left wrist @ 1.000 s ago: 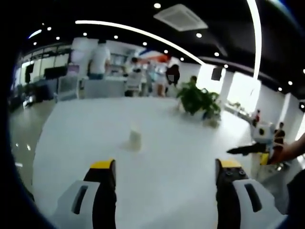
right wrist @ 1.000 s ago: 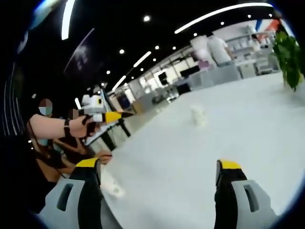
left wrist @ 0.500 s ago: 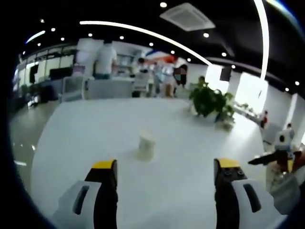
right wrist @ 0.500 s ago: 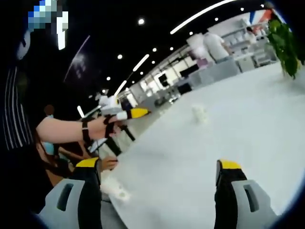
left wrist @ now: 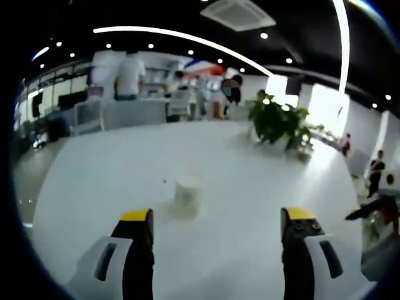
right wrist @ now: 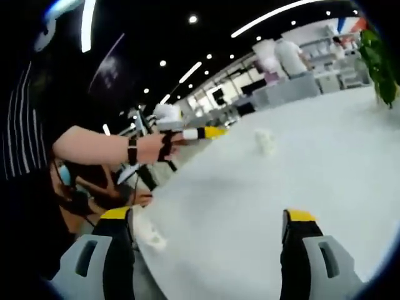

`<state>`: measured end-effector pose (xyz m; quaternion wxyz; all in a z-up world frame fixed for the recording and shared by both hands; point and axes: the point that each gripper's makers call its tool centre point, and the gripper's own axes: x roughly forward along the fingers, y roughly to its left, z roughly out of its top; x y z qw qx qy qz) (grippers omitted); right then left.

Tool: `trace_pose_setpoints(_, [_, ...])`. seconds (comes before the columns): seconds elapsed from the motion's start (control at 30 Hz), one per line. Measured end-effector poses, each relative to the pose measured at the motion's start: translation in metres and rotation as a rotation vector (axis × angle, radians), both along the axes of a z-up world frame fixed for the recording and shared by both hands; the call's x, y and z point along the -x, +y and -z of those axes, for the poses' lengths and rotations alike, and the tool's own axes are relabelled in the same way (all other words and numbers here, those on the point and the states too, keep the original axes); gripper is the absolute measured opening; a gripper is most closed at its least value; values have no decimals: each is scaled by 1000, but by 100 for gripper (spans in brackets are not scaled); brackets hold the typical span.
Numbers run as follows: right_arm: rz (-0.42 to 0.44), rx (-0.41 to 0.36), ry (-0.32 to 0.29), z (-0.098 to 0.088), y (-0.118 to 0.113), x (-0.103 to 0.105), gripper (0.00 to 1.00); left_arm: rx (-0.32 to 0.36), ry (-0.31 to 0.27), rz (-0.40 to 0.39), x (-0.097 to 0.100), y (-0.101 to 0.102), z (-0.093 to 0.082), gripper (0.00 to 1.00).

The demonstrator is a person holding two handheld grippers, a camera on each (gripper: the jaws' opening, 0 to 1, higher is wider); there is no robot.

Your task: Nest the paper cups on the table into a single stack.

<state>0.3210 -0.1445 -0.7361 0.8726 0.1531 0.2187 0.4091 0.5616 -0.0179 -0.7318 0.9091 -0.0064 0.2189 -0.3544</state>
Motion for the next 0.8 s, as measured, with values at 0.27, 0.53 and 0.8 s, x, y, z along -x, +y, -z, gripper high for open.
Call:
trace_pose_setpoints(0.27, [-19, 5, 24, 7, 4, 8, 96, -20, -9, 9, -26, -14, 10, 83])
trace_pose_setpoints(0.53, [-42, 41, 37, 13, 7, 19, 96, -37, -14, 40, -54, -32, 19, 81])
trace_pose_setpoints(0.8, [-41, 17, 72, 14, 11, 23, 96, -57, -1, 51, -70, -42, 32, 81])
